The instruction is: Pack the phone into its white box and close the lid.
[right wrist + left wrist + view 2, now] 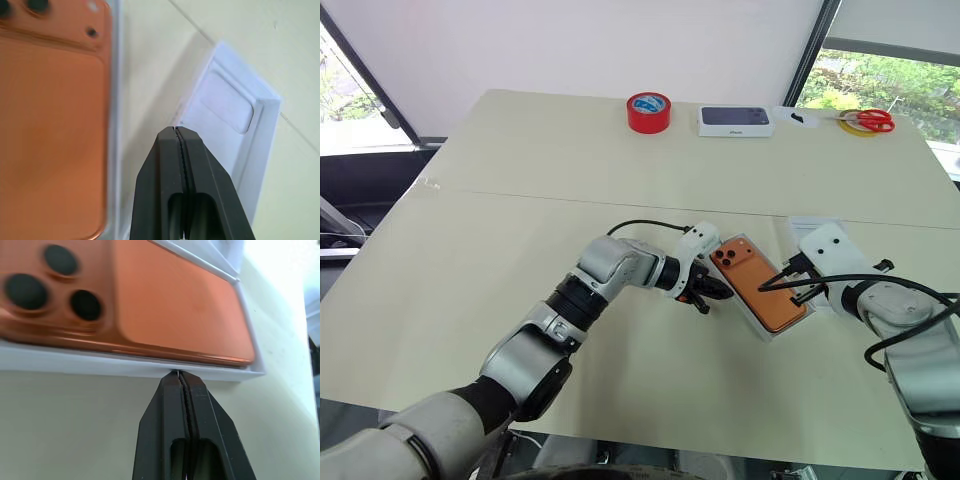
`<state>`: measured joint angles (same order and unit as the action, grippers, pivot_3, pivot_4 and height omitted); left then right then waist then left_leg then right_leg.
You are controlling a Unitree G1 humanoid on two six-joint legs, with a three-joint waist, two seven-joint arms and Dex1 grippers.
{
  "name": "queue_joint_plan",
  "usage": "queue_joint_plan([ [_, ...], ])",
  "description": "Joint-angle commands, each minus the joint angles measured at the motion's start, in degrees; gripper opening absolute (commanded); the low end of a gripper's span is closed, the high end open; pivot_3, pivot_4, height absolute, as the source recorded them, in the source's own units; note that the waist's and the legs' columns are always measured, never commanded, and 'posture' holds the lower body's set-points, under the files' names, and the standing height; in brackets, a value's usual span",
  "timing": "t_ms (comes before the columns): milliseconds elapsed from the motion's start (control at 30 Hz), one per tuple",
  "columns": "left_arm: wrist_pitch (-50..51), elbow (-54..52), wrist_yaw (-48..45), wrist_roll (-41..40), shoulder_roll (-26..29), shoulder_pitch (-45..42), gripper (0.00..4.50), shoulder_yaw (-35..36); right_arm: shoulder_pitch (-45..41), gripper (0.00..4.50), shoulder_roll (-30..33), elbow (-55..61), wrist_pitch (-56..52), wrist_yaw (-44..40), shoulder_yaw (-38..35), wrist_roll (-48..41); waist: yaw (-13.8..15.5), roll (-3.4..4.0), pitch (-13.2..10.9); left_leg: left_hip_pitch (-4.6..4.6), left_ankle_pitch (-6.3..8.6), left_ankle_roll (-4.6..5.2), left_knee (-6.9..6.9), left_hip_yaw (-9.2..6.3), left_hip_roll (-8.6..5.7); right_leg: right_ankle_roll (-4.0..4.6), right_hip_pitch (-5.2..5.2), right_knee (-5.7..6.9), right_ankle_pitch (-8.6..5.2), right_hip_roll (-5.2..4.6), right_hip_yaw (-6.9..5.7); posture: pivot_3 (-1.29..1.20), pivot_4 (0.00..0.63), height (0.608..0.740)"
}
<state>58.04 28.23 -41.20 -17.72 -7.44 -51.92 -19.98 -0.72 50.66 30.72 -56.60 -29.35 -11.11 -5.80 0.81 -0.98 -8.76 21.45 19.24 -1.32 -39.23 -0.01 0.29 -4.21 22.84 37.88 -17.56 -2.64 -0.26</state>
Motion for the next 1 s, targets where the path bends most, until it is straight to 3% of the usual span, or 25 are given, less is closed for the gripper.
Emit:
queue_joint_plan([
  [33, -1.12, -0.93, 0.30, 0.27, -0.83, -0.53, 0.03, 0.66, -1.47, 0.00, -0.06, -3.94, 4.37, -0.09, 1.71, 1.00, -0.05, 0.00, 0.00, 0.01, -0.01, -0.02, 0.00, 0.00, 0.00, 0.00, 0.01, 0.00, 0.00, -0.01, 0.00, 0.00, 0.150, 0.724],
  [600, 0.06, -3.23, 0.97, 0.67, -0.86, 1.15, 0.03, 0.79, -0.40, 0.00, 4.16, -10.66, 12.32, -6.57, 8.24, 2.43, -0.05, 0.02, 0.01, -0.01, -0.17, -0.30, 0.00, 0.00, 0.01, 0.00, 0.01, 0.04, 0.00, 0.00, 0.00, 0.00, 0.150, 0.724],
  [1000, -2.50, 0.23, 1.37, 1.75, -3.51, -0.12, 0.03, 0.49, 8.33, 0.00, 4.15, -1.54, 9.31, -9.64, 2.26, 0.32, 0.04, 0.02, 0.01, -0.02, -0.16, -0.29, -0.01, -0.01, 0.01, 0.00, -0.01, 0.05, 0.00, 0.00, 0.00, 0.00, 0.150, 0.724],
])
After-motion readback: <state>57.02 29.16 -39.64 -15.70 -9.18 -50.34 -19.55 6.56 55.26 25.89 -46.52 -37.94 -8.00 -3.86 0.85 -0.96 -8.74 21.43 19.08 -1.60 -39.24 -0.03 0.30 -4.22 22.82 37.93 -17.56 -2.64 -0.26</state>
